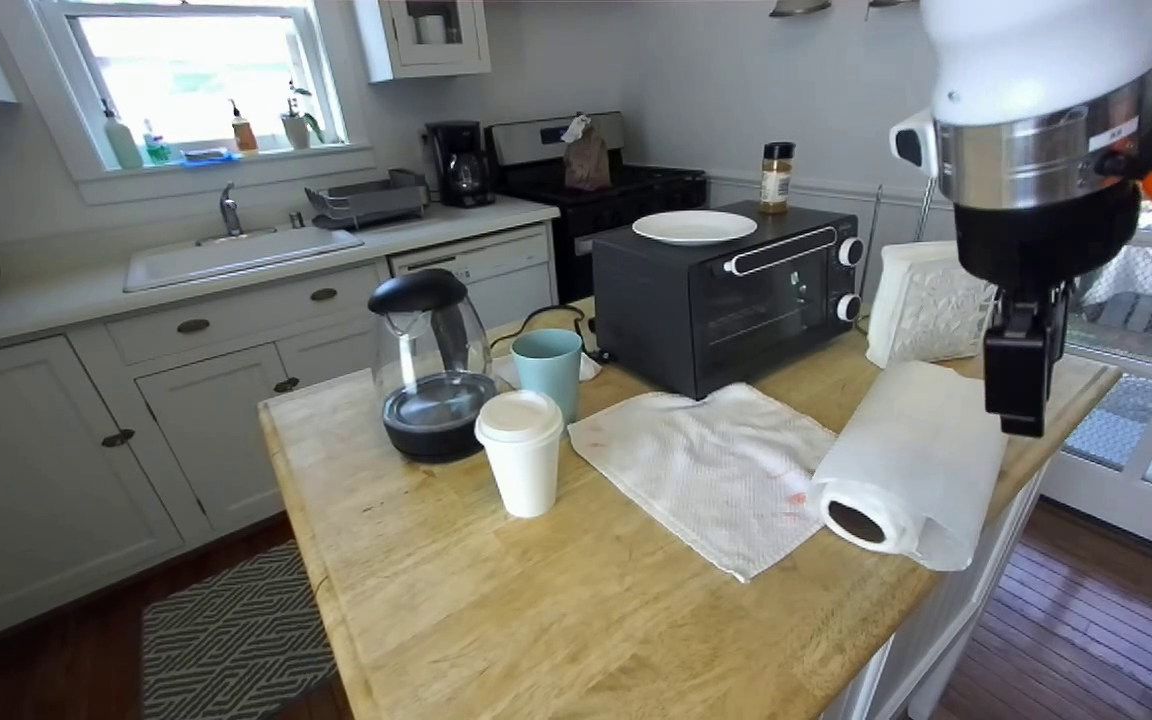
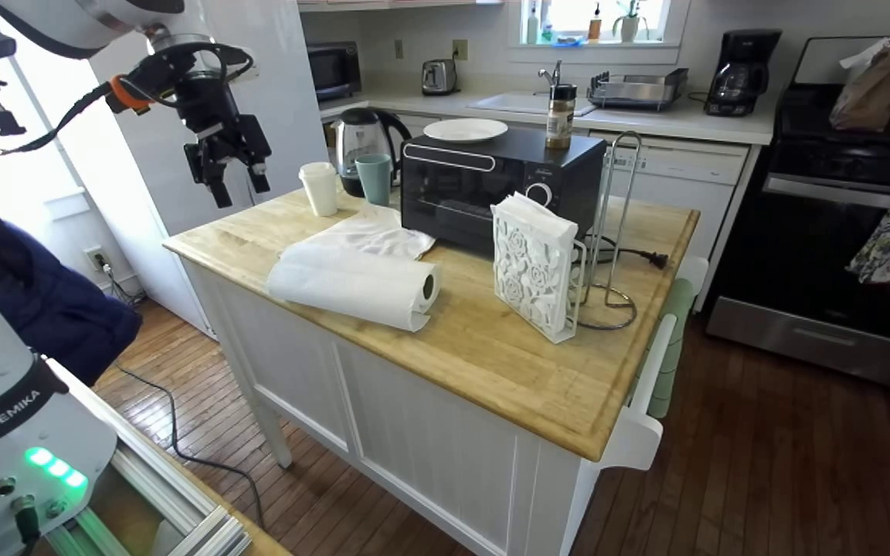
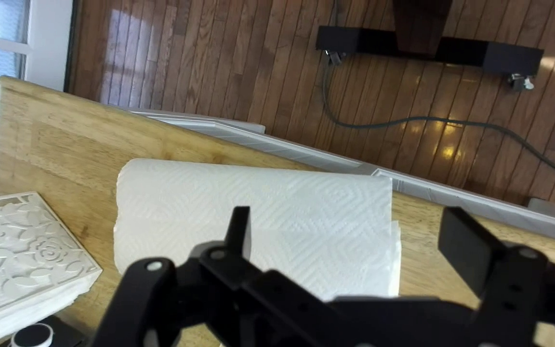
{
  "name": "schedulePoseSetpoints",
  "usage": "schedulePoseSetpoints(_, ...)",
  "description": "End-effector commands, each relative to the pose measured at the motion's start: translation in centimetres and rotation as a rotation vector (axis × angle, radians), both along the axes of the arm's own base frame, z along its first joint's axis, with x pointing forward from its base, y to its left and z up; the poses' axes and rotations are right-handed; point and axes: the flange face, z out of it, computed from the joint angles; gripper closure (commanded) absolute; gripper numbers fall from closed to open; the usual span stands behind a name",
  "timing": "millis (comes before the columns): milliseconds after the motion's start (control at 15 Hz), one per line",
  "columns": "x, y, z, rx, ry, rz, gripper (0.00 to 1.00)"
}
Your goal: Set the paper towel roll upright on the countertop
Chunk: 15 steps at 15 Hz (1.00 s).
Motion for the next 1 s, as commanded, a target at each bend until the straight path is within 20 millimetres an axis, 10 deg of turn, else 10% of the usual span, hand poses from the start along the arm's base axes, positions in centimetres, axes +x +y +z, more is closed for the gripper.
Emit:
schedulePoseSetpoints(0, -0.5, 2.1, -3.7, -0.092, 0.004, 0.014, 0.0)
schedulePoseSetpoints(933, 1.0, 4.1, -11.8, -0.256, -0.097, 0.058, 0.0)
